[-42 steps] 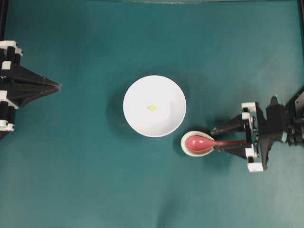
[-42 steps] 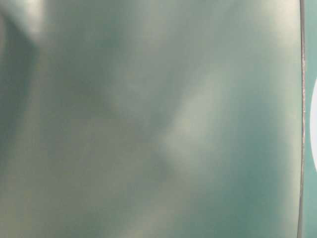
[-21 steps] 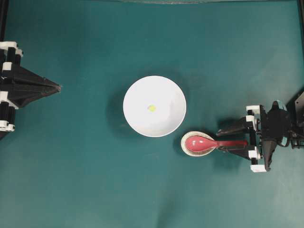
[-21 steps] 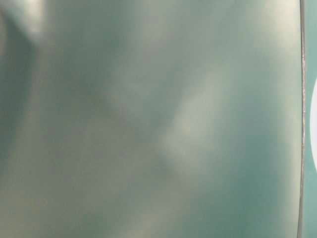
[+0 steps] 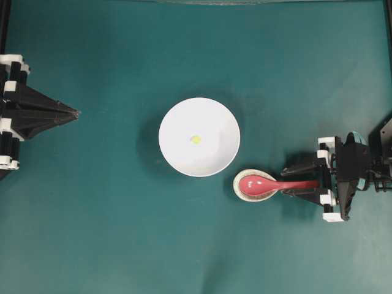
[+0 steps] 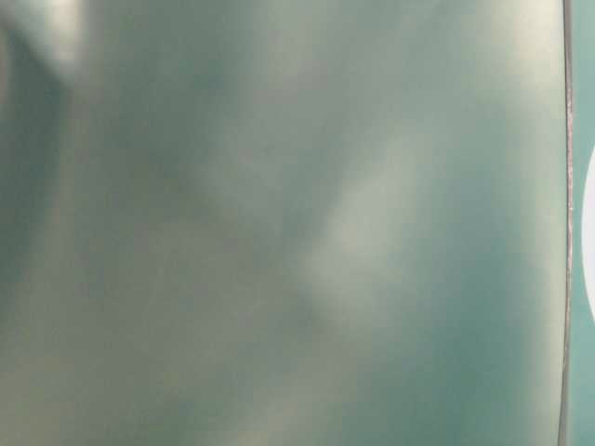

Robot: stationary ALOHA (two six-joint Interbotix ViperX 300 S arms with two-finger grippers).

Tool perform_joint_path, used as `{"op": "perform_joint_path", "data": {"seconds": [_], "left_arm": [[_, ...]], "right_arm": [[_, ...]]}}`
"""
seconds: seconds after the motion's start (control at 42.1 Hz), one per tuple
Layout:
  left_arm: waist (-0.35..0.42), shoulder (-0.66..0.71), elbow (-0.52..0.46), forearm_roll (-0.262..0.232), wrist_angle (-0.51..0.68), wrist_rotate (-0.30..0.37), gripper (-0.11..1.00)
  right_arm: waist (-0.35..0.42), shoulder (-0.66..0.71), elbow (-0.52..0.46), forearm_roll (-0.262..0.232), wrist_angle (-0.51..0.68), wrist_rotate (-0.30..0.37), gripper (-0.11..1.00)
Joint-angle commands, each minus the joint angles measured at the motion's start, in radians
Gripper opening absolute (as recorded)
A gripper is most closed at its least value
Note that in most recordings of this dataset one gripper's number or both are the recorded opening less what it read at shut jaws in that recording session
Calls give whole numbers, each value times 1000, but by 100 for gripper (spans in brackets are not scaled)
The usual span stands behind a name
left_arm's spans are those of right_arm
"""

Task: Scoop the yellow hexagonal prism block from the bowl with a spoon using the right arm.
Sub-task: 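Close the right gripper on the red spoon handle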

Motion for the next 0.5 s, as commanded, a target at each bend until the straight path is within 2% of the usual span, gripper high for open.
{"op": "perform_joint_path", "data": {"seconds": [0.0, 0.285, 0.356, 0.475], "left_arm": [[-2, 9, -14, 2, -5, -2, 0], [-2, 9, -14, 3, -5, -2, 0], [-2, 11, -15, 2, -5, -2, 0], [-2, 11, -14, 2, -5, -2, 0]], "right_arm": [[5, -11, -3, 0, -8, 2, 53], [9, -11, -6, -12, -11, 2, 51], [14, -11, -6, -23, -11, 0, 44], [14, -12, -8, -28, -12, 0, 23]]}}
